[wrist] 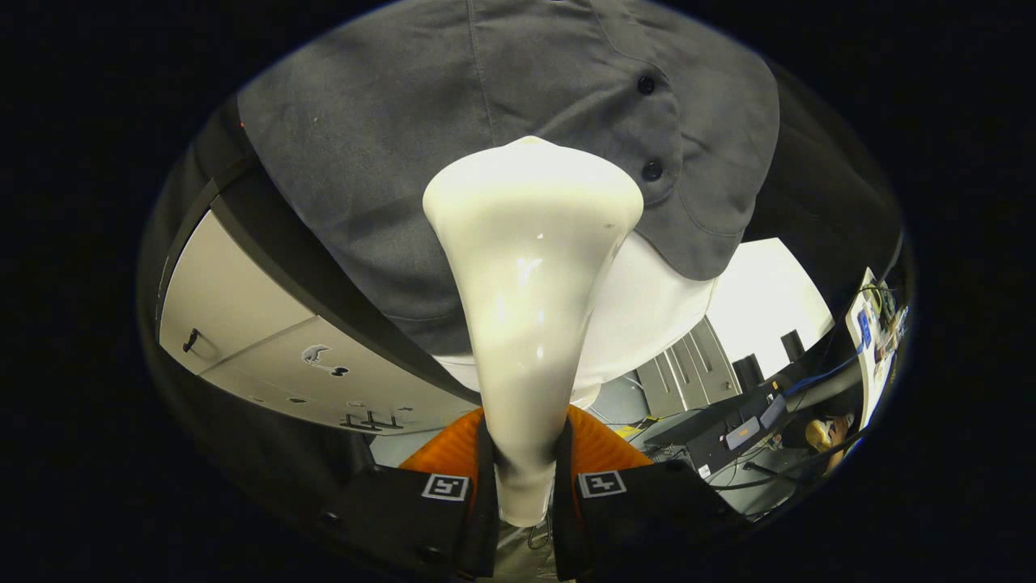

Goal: Iron the clothes twice with a garment steamer, once on the left side and once on the right side.

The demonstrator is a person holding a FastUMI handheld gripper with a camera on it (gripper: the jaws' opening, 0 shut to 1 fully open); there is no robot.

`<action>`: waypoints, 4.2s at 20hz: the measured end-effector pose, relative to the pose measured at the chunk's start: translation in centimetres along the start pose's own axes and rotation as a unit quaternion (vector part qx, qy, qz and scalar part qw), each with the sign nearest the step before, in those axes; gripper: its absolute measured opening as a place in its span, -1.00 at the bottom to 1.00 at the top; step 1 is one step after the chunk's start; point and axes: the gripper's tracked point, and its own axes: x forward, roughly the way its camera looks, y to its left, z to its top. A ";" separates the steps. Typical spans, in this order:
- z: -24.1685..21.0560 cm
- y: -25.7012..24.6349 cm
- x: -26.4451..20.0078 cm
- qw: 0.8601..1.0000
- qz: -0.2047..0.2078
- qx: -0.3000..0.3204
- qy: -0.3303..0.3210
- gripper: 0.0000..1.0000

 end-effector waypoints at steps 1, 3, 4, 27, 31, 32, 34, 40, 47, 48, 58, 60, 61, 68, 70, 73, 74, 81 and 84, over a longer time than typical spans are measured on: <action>0.1 -0.1 -0.5 1.000 0.000 0.002 -0.003 -0.30; 0.7 -0.3 -1.9 1.000 0.000 0.001 -0.014 -0.30; 1.2 -0.4 -2.7 1.000 -0.001 -0.002 -0.020 -0.29; 19.0 -4.4 -22.9 0.974 -0.025 -0.022 -0.224 -0.30; 23.0 -5.8 -25.7 0.965 -0.027 -0.024 -0.259 -0.30; 23.9 -6.2 -26.2 0.963 -0.026 -0.023 -0.266 -0.30; 25.9 -6.7 -27.2 0.959 -0.025 -0.016 -0.283 -0.30; 31.4 -8.1 -28.2 0.950 -0.022 -0.021 -0.312 -0.31; 32.5 -8.8 -22.6 0.963 0.011 -0.015 -0.269 -0.31; 32.3 -8.8 -22.0 0.963 0.017 -0.016 -0.267 -0.30; 26.0 -10.3 -16.2 0.979 0.042 -0.021 -0.199 -0.31; 24.8 -10.6 -14.9 0.982 0.045 -0.017 -0.185 -0.30; 24.2 -11.1 -14.0 0.983 0.043 -0.017 -0.180 -0.31; 18.4 -12.5 -7.5 0.992 0.042 -0.011 -0.119 -0.30; 17.1 -13.1 -5.9 0.994 0.040 -0.011 -0.106 -0.30; 15.1 -13.5 -4.2 0.996 0.041 -0.006 -0.085 -0.30; 14.6 -13.8 -3.7 0.996 0.042 -0.007 -0.078 -0.30; 12.1 -15.0 -0.9 0.998 0.042 -0.011 -0.043 -0.30; 10.8 -15.4 0.3 0.999 0.043 -0.013 -0.026 -0.30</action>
